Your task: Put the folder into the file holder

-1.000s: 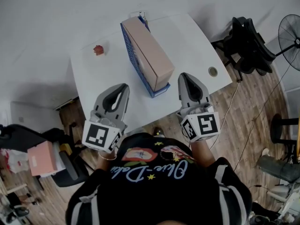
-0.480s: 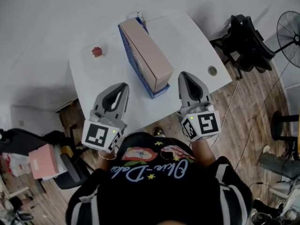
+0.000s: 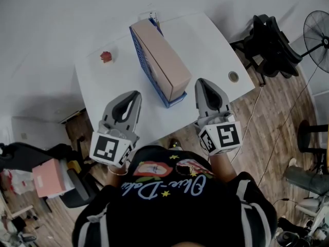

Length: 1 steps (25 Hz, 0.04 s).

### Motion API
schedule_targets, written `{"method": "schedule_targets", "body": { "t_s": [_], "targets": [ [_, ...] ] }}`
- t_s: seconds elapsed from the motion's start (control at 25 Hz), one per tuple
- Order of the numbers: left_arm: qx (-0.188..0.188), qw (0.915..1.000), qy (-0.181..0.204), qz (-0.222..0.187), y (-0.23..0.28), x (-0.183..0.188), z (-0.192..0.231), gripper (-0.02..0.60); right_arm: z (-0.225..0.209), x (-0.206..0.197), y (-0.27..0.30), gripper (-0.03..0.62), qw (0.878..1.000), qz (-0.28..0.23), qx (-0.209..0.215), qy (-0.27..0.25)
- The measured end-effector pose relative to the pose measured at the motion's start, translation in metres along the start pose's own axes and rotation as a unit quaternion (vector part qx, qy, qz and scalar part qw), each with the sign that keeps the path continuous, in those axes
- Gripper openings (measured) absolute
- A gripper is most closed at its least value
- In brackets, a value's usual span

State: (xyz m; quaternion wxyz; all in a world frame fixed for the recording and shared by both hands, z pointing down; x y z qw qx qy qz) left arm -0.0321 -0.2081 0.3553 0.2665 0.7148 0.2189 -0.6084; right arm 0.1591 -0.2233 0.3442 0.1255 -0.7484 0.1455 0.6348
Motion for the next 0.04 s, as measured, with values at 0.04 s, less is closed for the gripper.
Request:
{"method": "schedule_targets", "body": {
  "t_s": [0.04],
  "targets": [
    [0.000,1.0000,0.001,0.000,0.0002,0.0000,0.0002,0.014,-0.0002,-0.0001,0.0001,0.000,1.000,0.000,0.000,0.000]
  ]
}}
Point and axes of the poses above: the fingertips, and each gripper's own axes: y forward along the fingers, z to its left, x out of its top, the point moved 2 cm from there along -y, backward along the fingers, and after that the axes turned 8 degrees about y, right-handed, at the moved point
